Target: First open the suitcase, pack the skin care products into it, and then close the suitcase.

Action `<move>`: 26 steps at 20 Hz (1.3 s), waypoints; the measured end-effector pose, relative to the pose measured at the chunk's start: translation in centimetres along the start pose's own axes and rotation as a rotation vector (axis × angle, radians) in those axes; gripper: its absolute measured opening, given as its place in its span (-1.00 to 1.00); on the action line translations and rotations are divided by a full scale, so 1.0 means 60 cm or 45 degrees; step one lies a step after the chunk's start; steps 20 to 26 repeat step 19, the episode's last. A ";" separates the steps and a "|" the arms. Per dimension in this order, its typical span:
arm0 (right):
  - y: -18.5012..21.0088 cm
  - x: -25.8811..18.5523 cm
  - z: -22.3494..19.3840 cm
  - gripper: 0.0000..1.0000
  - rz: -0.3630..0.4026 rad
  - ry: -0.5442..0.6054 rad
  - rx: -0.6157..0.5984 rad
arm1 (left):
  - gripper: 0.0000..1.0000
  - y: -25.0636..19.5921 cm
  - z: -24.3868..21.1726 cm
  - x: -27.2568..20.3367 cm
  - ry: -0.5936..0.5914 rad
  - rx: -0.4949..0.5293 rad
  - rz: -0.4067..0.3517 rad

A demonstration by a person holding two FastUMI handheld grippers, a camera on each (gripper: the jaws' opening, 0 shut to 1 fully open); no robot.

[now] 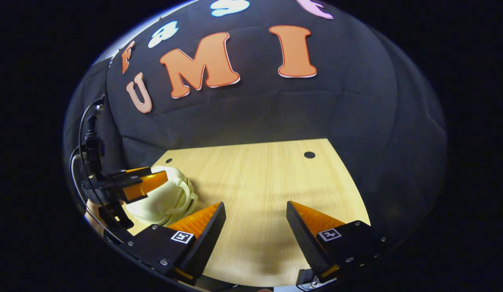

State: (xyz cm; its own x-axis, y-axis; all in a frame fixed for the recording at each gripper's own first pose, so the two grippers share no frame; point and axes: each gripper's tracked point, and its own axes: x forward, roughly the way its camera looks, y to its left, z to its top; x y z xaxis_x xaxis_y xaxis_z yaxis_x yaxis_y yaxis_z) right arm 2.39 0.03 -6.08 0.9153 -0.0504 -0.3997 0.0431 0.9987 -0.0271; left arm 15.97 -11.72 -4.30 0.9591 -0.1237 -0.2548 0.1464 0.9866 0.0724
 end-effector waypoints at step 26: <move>0.130 -0.042 0.077 0.92 -0.082 -0.451 -0.109 | 0.94 0.170 0.090 -0.205 -0.464 -0.167 0.030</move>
